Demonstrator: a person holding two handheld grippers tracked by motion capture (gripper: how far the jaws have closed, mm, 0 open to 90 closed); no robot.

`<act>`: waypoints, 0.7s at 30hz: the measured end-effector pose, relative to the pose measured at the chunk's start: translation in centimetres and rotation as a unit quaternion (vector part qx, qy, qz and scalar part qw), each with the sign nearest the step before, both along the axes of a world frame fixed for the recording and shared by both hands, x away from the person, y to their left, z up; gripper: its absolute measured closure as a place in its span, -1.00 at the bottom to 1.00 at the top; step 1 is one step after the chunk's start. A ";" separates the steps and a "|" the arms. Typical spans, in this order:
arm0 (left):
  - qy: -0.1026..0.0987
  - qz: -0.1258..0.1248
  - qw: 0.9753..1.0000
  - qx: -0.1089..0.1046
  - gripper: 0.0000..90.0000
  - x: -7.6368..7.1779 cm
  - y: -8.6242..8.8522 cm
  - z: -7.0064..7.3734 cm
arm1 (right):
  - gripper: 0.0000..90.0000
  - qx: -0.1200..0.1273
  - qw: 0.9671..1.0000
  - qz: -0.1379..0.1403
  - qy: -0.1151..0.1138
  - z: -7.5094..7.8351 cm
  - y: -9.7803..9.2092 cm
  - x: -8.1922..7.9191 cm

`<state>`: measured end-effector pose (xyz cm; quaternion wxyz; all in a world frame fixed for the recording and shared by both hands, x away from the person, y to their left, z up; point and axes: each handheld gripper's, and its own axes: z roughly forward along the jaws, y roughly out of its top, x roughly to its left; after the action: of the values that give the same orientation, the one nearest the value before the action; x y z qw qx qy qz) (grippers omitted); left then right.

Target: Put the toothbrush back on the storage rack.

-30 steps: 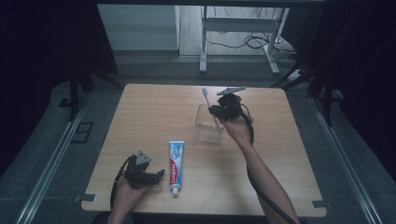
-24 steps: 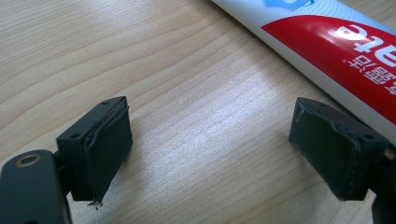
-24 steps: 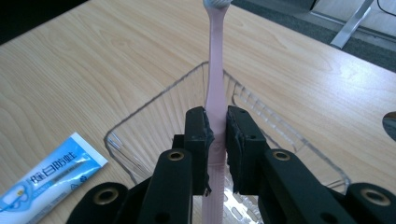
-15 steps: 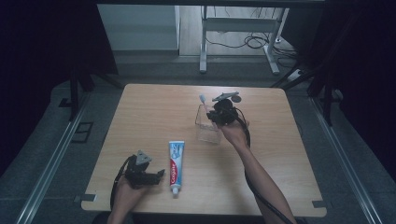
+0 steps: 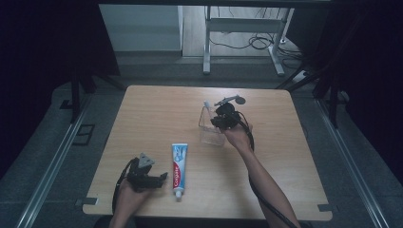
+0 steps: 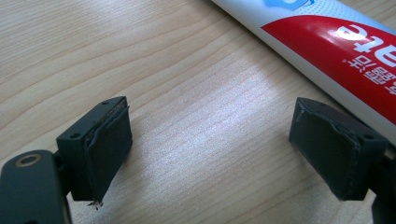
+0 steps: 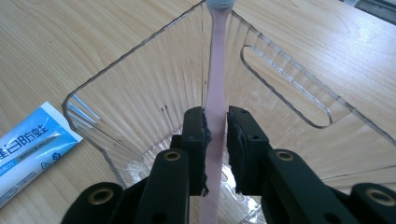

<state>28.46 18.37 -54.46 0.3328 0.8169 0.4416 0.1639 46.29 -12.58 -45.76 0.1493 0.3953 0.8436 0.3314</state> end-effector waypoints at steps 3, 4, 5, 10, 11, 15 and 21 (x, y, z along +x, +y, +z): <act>0.000 0.000 1.000 0.000 -0.71 0.0 0.0 0.0 | 0.62 0.002 1.000 -0.001 0.001 -0.1 -0.1 0.0; 0.000 0.000 1.000 0.000 -0.71 0.0 0.0 0.0 | 0.61 0.002 1.000 -0.002 0.000 0.0 -0.1 0.0; 0.000 0.000 1.000 0.000 -0.71 0.0 0.0 0.0 | 0.60 0.003 1.000 -0.002 0.000 0.0 -0.1 0.0; 0.000 0.000 1.000 0.000 -0.71 0.0 0.0 0.0 | 0.53 0.008 1.000 -0.002 -0.007 0.4 -0.3 -0.1; 0.000 0.000 1.000 0.000 -0.71 0.0 0.0 0.0 | 0.50 0.008 1.000 -0.002 -0.009 0.4 -0.4 -0.1; 0.000 0.000 1.000 0.000 -0.71 0.0 0.0 0.0 | 0.41 0.013 1.000 0.001 -0.011 0.8 -0.6 -0.4; 0.000 0.000 1.000 -0.001 -0.71 0.0 0.0 0.0 | 0.29 0.014 1.000 0.011 -0.017 1.5 -0.9 -0.9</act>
<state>28.47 18.37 -54.47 0.3335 0.8168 0.4415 0.1635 45.42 -13.52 -44.30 0.1540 0.3821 0.8406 0.3516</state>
